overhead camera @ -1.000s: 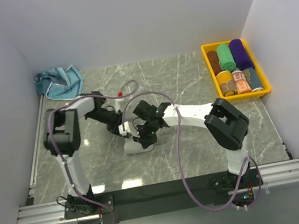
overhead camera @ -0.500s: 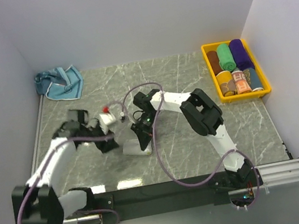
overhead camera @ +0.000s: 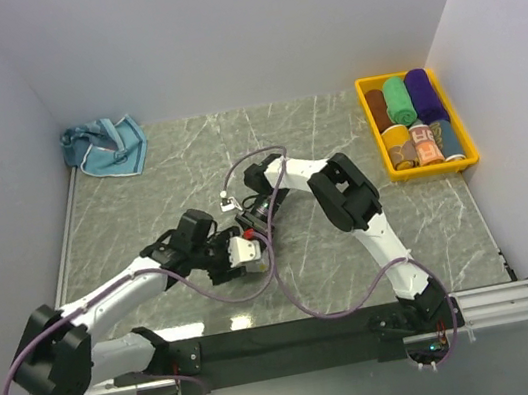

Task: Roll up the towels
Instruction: Roll the towel

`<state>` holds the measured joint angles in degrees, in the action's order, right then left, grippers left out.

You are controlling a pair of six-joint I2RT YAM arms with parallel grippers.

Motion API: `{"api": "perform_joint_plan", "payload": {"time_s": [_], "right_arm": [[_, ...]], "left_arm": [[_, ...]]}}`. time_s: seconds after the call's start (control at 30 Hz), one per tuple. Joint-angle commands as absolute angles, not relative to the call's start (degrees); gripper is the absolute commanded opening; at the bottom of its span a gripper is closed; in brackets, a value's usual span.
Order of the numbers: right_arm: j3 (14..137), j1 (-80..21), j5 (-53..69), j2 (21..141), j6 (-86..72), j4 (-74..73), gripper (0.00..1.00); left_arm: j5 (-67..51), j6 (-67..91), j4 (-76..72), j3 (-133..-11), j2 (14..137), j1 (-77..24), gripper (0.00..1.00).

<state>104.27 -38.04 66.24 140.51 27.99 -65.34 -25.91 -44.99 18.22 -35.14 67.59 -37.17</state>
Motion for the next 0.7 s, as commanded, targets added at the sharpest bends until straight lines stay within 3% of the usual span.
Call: {"api": "perform_joint_plan", "payload": {"time_s": [0.0, 0.07, 0.13, 0.23, 0.3, 0.33, 0.43, 0.47, 0.67], "right_arm": [[103.6, -37.9, 55.4, 144.0, 30.3, -64.5, 0.00], [103.0, -37.8, 54.9, 142.9, 29.7, -63.6, 0.00], [102.0, -37.0, 54.7, 141.9, 28.7, -62.2, 0.01], [100.7, -35.1, 54.1, 138.8, 27.3, -60.5, 0.11], [100.1, -32.5, 53.4, 135.8, 25.9, -59.2, 0.25], [99.8, -31.6, 53.4, 134.6, 25.3, -58.7, 0.34], [98.2, -26.4, 53.3, 128.8, 22.5, -56.1, 0.41], [97.0, -24.7, 53.3, 124.3, 21.2, -54.3, 0.48], [82.5, -14.8, 48.6, 105.9, 17.9, -43.6, 0.53]], "left_arm": [[-22.0, -48.2, 13.1, -35.1, 71.6, -38.6, 0.65], [-21.8, -48.3, 13.4, -35.6, 74.4, -38.6, 0.61], [-23.1, -48.3, 16.2, -36.5, 76.5, -38.6, 0.49], [-25.6, -47.4, 22.4, -38.8, 79.3, -38.6, 0.29], [-26.6, -45.9, 25.2, -41.0, 81.1, -38.3, 0.20], [-27.2, -45.4, 27.7, -41.7, 82.6, -37.8, 0.18], [-30.1, -44.0, 30.7, -44.3, 85.2, -36.5, 0.13], [-31.1, -43.8, 32.2, -44.9, 85.9, -36.1, 0.12], [-36.0, -42.5, 38.7, -52.4, 94.6, -33.2, 0.09]]}}
